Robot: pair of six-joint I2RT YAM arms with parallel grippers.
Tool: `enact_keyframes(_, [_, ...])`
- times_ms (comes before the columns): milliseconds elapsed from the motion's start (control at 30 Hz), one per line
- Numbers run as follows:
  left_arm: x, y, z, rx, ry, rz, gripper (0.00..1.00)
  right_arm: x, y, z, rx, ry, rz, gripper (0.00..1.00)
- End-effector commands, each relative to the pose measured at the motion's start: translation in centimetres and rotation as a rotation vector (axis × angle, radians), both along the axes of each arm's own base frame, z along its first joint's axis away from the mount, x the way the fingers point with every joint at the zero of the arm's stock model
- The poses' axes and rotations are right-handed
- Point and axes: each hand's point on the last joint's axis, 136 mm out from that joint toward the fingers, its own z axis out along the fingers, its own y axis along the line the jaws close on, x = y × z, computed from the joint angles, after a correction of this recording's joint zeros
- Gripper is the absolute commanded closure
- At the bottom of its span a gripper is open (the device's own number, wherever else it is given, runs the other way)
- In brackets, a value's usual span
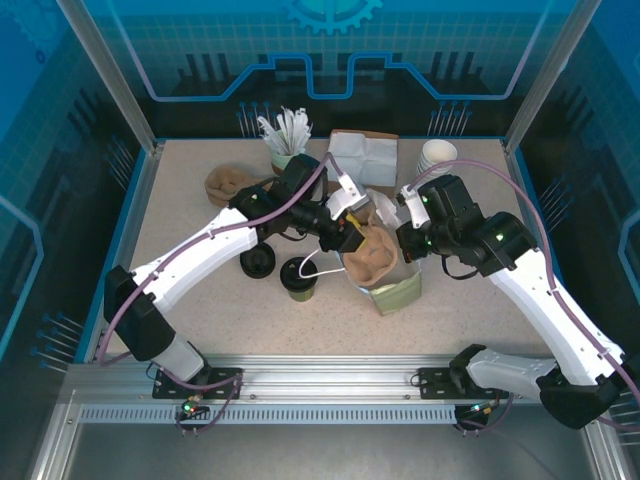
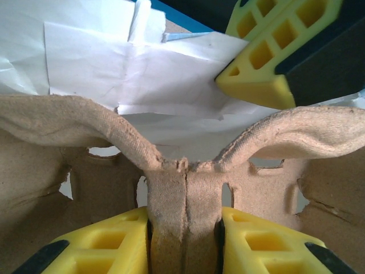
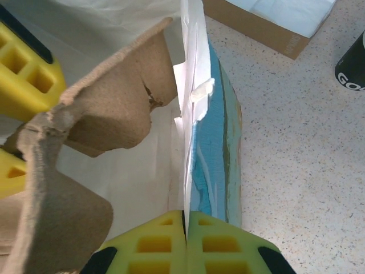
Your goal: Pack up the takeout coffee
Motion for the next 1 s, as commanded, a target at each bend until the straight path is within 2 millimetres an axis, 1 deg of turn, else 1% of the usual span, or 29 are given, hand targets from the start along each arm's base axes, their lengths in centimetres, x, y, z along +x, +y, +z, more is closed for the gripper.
enact_keyframes(0, [0.2, -0.4, 0.1, -0.026, -0.004, -0.016, 0.68, -0.9, 0.7, 0.7, 0.043, 0.010, 0.021, 1.00])
enact_keyframes(167, [0.4, -0.3, -0.1, -0.022, -0.004, -0.006, 0.68, -1.0, 0.9, 0.8, 0.062, 0.016, 0.018, 1.00])
enact_keyframes(433, [1.0, -0.1, -1.1, 0.000, -0.019, 0.026, 0.69, -1.3, 1.4, 1.1, 0.112, 0.037, 0.008, 1.00])
enact_keyframes(600, [1.3, -0.1, -1.7, 0.020, -0.036, 0.041, 0.69, -1.3, 1.1, 1.0, 0.125, 0.041, -0.027, 1.00])
enact_keyframes(867, [1.0, -0.5, -2.2, 0.076, -0.075, 0.045, 0.68, -1.2, 1.1, 1.1, 0.165, 0.045, -0.071, 1.00])
enact_keyframes(967, [0.7, -0.9, -2.5, 0.107, -0.092, 0.040, 0.68, -1.2, 1.4, 1.1, 0.181, 0.056, -0.074, 1.00])
